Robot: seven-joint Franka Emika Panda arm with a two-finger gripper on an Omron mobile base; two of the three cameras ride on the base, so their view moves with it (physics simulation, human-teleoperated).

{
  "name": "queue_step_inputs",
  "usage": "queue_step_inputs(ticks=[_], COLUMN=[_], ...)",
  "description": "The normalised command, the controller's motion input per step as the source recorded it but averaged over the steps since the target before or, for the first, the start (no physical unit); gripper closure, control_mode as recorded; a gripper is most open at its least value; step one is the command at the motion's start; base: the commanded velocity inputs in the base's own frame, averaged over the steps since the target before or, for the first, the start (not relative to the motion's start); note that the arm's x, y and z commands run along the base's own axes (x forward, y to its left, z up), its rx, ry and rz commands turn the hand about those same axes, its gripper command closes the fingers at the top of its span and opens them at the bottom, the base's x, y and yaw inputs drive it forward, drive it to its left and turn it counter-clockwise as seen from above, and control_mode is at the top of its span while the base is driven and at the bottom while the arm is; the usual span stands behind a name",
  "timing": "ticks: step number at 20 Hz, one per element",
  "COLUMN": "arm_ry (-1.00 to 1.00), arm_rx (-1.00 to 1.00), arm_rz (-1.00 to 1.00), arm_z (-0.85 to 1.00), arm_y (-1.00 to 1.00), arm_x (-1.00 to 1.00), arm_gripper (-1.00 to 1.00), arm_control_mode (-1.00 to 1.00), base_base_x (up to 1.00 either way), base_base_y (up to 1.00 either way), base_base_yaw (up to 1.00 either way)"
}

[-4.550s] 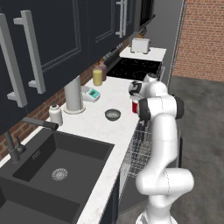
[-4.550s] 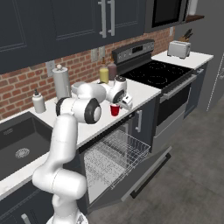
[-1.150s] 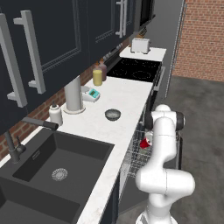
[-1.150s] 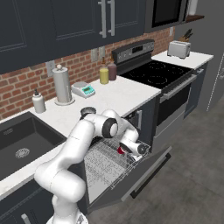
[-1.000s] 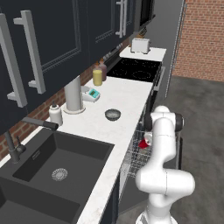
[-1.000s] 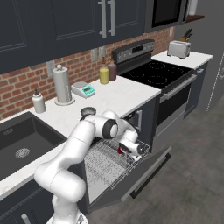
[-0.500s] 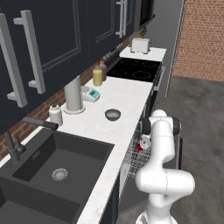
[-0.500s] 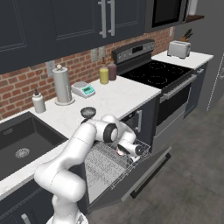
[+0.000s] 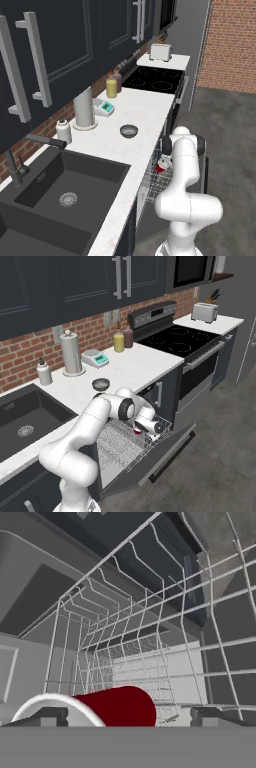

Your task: Pick up the cup and bowl from the counter, place them in the dishwasher, and close the dishwasher door.

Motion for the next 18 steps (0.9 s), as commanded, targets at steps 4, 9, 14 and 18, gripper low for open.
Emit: queue_step_inputs(ticks=[4,9,14,18], arm_ry=[-0.12,-0.27,-0.27,-0.21], arm_rx=[0.00,0.00,0.00,0.02], arm_rz=[-0.01,0.00,0.00,0.00], arm_z=[0.20,0.82,1.00,1.00], arm_y=[-0.36,-0.49,-0.41,-0.11], arm_x=[-0.53,-0.82,-0.72,-0.44], arm_gripper=[-1.00,-1.00,-1.00,-1.00], arm_control_mode=[-1.00,-1.00,-1.00,-1.00], base_base_x=[0.00,0.00,0.00,0.00], base_base_y=[0.00,0.00,0.00,0.00], base_base_yaw=[0.00,0.00,0.00,0.00])
